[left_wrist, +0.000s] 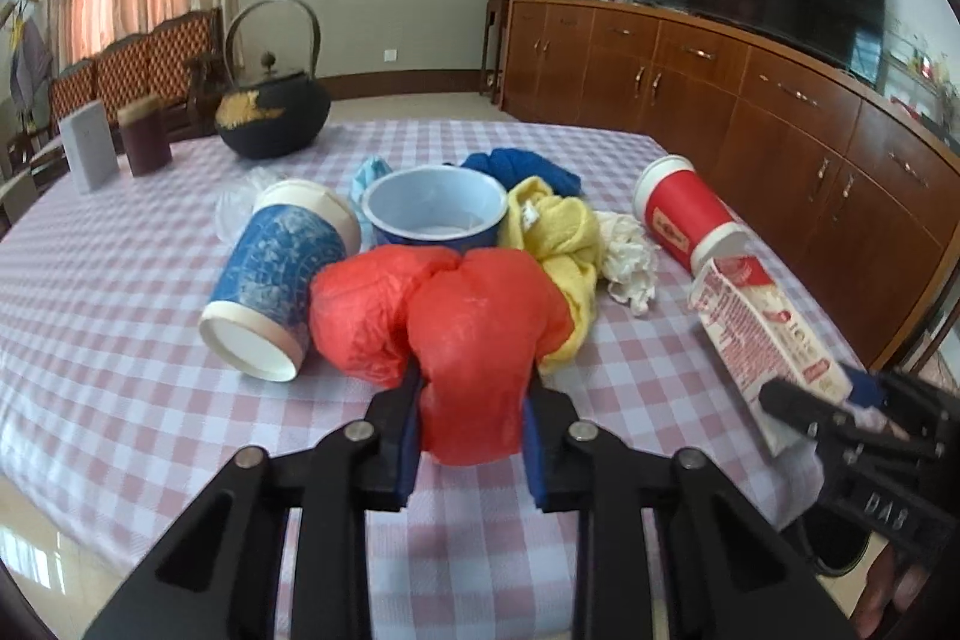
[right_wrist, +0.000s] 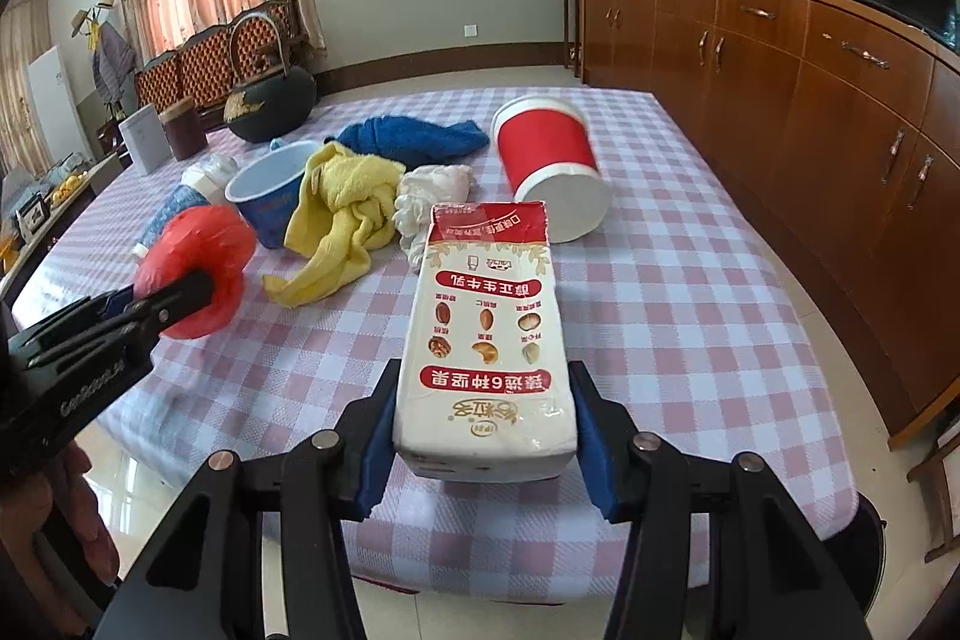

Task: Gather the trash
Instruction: 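Grasp the red plastic bag with the left tool while the right tool grasps the white-red milk carton, then carry the red bag and white-red carton over the black bucket, then open both tools to drop the bag and carton into the bucket, then move both tools back over the table toward the cups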

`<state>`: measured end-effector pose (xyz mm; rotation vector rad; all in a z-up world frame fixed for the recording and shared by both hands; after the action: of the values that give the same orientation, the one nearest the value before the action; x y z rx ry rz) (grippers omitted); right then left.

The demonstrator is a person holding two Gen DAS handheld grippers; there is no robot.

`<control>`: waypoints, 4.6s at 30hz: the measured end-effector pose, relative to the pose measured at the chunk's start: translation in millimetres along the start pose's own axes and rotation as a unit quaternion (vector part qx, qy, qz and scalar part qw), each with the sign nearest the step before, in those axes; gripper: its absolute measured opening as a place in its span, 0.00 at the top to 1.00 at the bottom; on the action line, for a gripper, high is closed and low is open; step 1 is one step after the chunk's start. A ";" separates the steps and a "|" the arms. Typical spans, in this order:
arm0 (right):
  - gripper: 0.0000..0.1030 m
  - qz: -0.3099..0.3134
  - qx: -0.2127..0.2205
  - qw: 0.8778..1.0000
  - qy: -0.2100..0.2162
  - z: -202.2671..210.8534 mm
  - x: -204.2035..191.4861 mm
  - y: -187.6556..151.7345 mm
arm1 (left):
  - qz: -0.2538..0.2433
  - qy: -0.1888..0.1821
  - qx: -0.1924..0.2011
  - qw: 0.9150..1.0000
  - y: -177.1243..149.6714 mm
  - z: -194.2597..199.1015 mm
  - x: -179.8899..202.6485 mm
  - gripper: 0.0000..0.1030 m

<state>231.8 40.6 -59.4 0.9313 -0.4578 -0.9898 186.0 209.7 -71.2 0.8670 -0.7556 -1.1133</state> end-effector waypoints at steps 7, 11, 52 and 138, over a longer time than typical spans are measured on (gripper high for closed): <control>0.48 -0.004 0.019 1.000 -0.013 31.0 12.8 5.4 | -0.019 -0.014 0.013 1.000 -0.6 24.7 14.3 0.77; 0.48 -0.002 0.029 0.999 -0.021 46.8 17.9 8.2 | -0.029 -0.030 0.023 0.999 3.1 36.0 30.6 0.78; 0.49 -0.070 0.036 0.978 -0.193 180.0 215.1 -51.8 | -0.132 -0.233 0.008 0.964 -22.9 57.2 250.0 0.79; 0.00 -0.043 -0.010 0.990 -0.133 172.3 213.4 -96.9 | -0.133 -0.130 -0.006 0.982 -49.8 63.4 236.3 0.00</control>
<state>168.5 -243.3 -60.9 0.8083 -0.6341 -1.2028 174.4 -39.6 -65.5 0.8381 -0.8633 -1.4889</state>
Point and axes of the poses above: each gripper's, at about its wrist camera, not at the fingertips, and z roughly against the way its jaws point, x to its right, y to its top, the point moved 3 cm from there along -z, roughly the way its jaws point, and after that the axes turned 11 degrees about x, right-handed, at the moved point
